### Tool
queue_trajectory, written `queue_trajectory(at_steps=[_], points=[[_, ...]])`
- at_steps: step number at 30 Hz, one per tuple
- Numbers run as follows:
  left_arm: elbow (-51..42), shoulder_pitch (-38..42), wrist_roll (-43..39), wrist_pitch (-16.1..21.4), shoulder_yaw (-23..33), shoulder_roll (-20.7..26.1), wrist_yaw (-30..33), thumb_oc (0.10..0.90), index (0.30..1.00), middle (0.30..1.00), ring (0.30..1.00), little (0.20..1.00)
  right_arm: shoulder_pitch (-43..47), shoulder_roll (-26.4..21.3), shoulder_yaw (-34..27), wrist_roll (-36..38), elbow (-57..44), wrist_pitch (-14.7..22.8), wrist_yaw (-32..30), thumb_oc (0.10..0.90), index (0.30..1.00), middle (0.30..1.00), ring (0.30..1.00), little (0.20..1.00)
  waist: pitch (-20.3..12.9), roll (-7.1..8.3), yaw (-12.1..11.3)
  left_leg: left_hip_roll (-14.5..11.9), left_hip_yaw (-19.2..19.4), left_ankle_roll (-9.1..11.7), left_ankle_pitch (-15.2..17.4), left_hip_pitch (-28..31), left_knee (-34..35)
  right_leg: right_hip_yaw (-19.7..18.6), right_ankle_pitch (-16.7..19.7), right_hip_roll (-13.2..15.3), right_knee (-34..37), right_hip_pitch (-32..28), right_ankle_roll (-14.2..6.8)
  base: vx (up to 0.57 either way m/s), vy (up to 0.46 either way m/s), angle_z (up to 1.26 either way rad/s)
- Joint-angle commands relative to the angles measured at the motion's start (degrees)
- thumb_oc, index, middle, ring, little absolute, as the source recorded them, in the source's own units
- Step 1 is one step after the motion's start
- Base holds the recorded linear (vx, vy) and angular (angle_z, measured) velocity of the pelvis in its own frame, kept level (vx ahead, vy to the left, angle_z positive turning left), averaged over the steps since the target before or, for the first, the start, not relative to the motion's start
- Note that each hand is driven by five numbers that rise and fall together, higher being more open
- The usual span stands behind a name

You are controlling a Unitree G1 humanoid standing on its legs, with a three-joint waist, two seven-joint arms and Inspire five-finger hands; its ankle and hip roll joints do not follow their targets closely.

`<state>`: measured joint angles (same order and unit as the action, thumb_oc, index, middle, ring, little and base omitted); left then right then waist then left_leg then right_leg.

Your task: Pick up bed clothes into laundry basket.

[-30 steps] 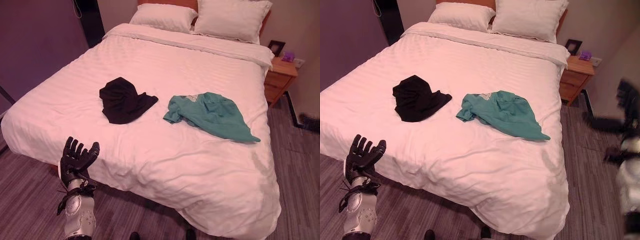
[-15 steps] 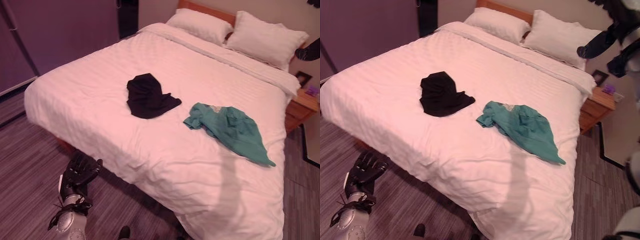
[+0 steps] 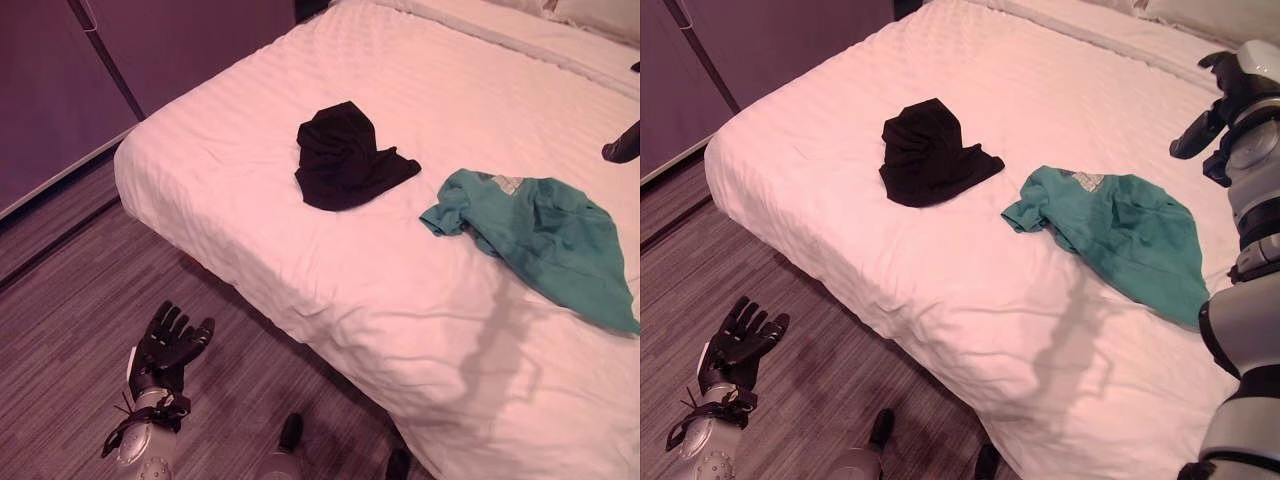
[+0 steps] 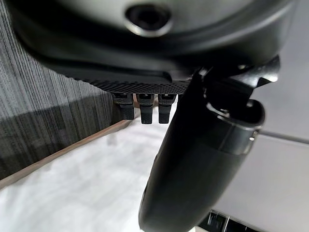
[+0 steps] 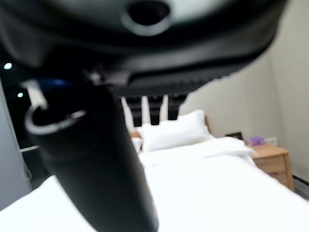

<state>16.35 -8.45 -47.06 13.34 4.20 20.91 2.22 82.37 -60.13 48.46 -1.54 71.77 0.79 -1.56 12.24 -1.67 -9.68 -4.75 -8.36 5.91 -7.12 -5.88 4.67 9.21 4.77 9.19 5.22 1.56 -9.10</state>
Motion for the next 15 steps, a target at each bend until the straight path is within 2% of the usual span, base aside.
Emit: queue_trajectory(at_steps=[1, 9, 12, 15], points=[[-11.52, 6.59, 1.57, 4.47, 0.92, 6.15, -0.71, 0.8, 0.9, 0.9, 0.9, 0.9, 13.56, -0.36, 3.08, 1.79, 0.2, 1.03, -4.15, 0.8, 0.9, 0.9, 0.9, 0.9, 3.53, 1.57, 0.55, 4.77, 2.89, -1.34, 1.52, 0.37, 0.15, -0.05, 0.31, -2.25, -1.64, 4.27, 1.62, -0.11, 0.012, -0.05], [-14.22, 7.99, 1.81, 4.67, -0.03, 5.4, 0.19, 0.8, 0.9, 0.9, 0.9, 0.9, 6.61, 2.66, -3.14, 4.74, 0.9, 1.11, -4.52, 0.8, 0.9, 0.9, 0.9, 0.9, 7.07, -0.79, 0.06, 5.4, 3.56, -1.76, 1.11, -4.64, -1.81, -1.78, 0.37, -1.91, -4.09, 10.25, 2.36, -0.06, 0.0, -0.09], [-15.18, 8.62, 2.6, 4.51, -0.75, 4.53, 0.62, 0.8, 0.9, 0.9, 0.9, 0.9, 1.19, 4.13, -7.26, 5.34, 2.68, 0.68, -4.11, 0.8, 0.9, 0.9, 0.9, 0.9, 8.07, -1.85, -0.03, 5.76, 3.94, -1.92, 1.05, -6.24, -2.53, -2.52, -0.02, -1.89, -5.42, 12.3, 2.73, -0.03, 0.008, 0.01], [-15.52, 8.63, 2.98, 4.46, -0.64, 4.12, 0.91, 0.8, 0.9, 0.9, 0.9, 0.9, -2.62, 5.17, -9.19, 5.14, 3.12, 0.37, -3.34, 0.8, 0.9, 0.9, 0.9, 0.9, 8.28, -2.1, 0.09, 5.78, 3.87, -2.01, 1.17, -6.09, -2.51, -2.55, -0.49, -2.03, -5.9, 12.48, 2.94, 0.0, 0.0, 0.0]])
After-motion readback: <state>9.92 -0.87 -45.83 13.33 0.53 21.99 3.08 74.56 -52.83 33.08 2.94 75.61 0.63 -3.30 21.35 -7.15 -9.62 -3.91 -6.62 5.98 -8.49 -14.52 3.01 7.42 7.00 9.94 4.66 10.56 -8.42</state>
